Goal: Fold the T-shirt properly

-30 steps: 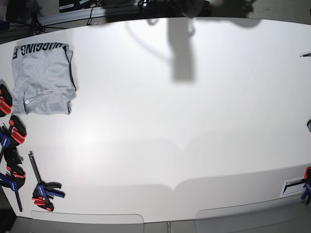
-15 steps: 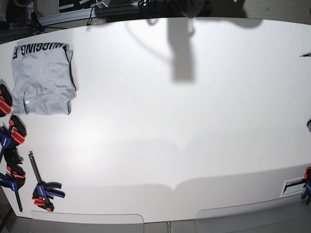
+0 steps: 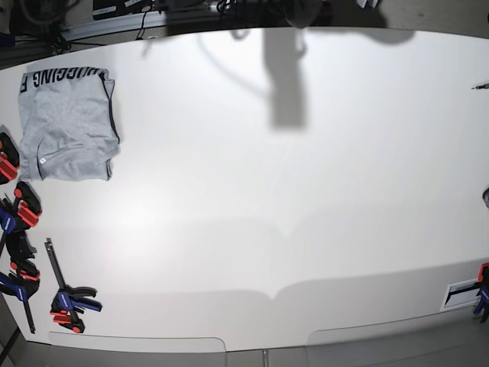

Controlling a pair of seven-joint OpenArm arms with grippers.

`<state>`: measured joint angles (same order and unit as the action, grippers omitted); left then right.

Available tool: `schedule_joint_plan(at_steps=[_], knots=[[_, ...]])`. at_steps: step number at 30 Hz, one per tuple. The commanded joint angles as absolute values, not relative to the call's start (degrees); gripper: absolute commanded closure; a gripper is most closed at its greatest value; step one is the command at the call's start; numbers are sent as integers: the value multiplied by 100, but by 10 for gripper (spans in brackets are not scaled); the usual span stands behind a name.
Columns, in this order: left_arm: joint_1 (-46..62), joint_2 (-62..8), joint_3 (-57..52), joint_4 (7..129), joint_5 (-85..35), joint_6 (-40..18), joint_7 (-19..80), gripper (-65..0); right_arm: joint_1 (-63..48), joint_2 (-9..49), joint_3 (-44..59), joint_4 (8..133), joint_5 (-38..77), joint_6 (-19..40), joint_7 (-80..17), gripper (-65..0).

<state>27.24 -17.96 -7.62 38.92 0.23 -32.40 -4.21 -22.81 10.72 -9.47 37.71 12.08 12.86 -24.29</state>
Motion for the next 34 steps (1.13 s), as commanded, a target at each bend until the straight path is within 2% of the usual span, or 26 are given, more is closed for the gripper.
schedule_joint_plan(at_steps=[1, 4, 7, 9, 23, 29, 34], knots=[[2718, -1874, -777, 3883, -1, -3170, -456, 0, -2169, 1009, -1007, 3653, 1194, 1186, -2447, 0], [2613, -1844, -777, 3848, 1, -2630, -451, 0, -1761, 725, -1094, 3277, 1199, 834, -2482, 0], [2585, -1756, -777, 3848, 54, -1721, -434, 0, -1494, 454, -1094, 3044, 1269, 405, -2480, 0], [2587, -1684, -777, 3848, 204, -1409, -436, 0, -1398, 301, -1094, 2985, 1308, 242, -2460, 0], [2587, -1557, -777, 3850, 191, -1411, -528, 0, -1317, -130, -1094, 3004, 1411, 99, -2196, 0], [2589, -1557, -777, 3850, 191, -1411, -1533, 0, -1332, -158, -1096, 3004, 1409, 102, -2248, 0], [2606, -1553, -777, 3848, 191, -1411, -1505, 0, -1334, -156, -1096, 3004, 1409, 104, -2250, 0]])
